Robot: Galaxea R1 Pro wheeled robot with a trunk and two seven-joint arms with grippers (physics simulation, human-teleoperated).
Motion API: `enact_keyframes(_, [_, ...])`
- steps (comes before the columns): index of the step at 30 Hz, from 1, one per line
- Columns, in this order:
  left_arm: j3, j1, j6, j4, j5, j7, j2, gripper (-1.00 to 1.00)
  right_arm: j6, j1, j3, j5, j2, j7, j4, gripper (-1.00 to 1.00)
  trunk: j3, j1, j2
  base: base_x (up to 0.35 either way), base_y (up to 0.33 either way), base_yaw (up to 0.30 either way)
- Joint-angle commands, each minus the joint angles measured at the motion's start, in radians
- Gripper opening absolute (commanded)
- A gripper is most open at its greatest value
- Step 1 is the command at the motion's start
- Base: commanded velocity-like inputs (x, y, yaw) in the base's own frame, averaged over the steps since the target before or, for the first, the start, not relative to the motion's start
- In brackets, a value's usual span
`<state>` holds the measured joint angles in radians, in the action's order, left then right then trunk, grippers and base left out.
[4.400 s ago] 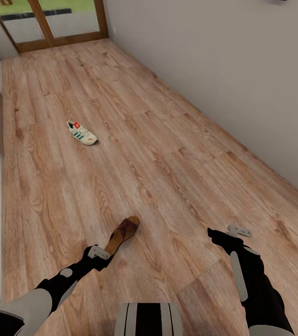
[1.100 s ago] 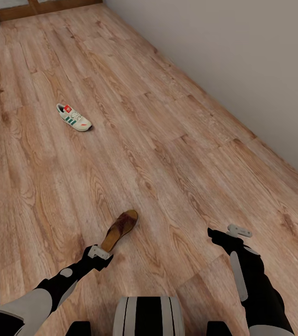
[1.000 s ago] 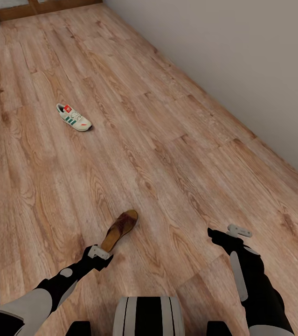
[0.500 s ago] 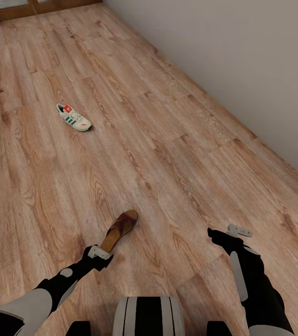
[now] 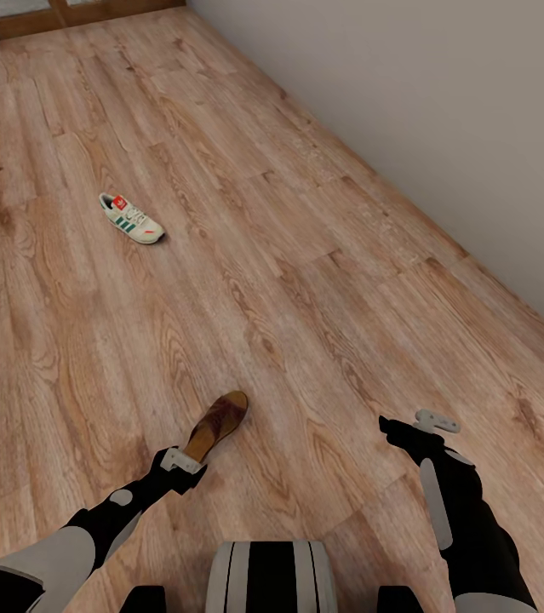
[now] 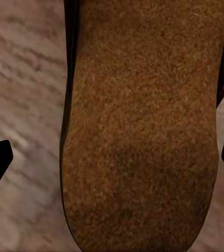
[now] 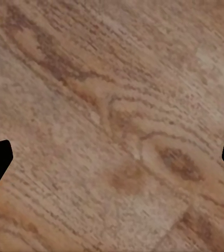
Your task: Pick up the two gym shoes and the two sandals from the corridor floor and place them onto the hallstand (shoe rack) in the corridor, making sure they are on the rack and not on the floor. Arrange them so the two gym shoes are next to each other and the two sandals are next to each other.
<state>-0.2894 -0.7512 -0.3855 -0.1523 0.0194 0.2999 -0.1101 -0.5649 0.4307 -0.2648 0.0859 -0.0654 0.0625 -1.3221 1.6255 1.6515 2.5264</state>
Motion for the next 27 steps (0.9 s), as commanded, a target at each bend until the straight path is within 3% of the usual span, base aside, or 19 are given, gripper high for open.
enact_keyframes(1, [-0.002, 0.0, -0.004, 0.0, 0.002, 0.001, 0.0, 1.0, -0.004, 0.0, -0.001, 0.009, -0.001, 0.007, -0.001, 1.0, 0.001, 0.0, 0.0, 0.004, -0.002, 0.0])
enact_keyframes(9, [-0.002, 0.0, -0.004, 0.0, 0.002, 0.001, 0.0, 1.0, -0.004, 0.0, -0.001, 0.009, -0.001, 0.007, -0.002, 1.0, 0.016, 0.001, 0.001, 0.001, 0.0, 0.0])
enact_keyframes(27, [-0.002, 0.0, -0.004, 0.0, 0.002, 0.001, 0.0, 1.0, -0.004, 0.0, -0.001, 0.009, -0.001, 0.007, -0.002, 1.0, 0.017, 0.001, 0.001, 0.0, 0.0, 0.0])
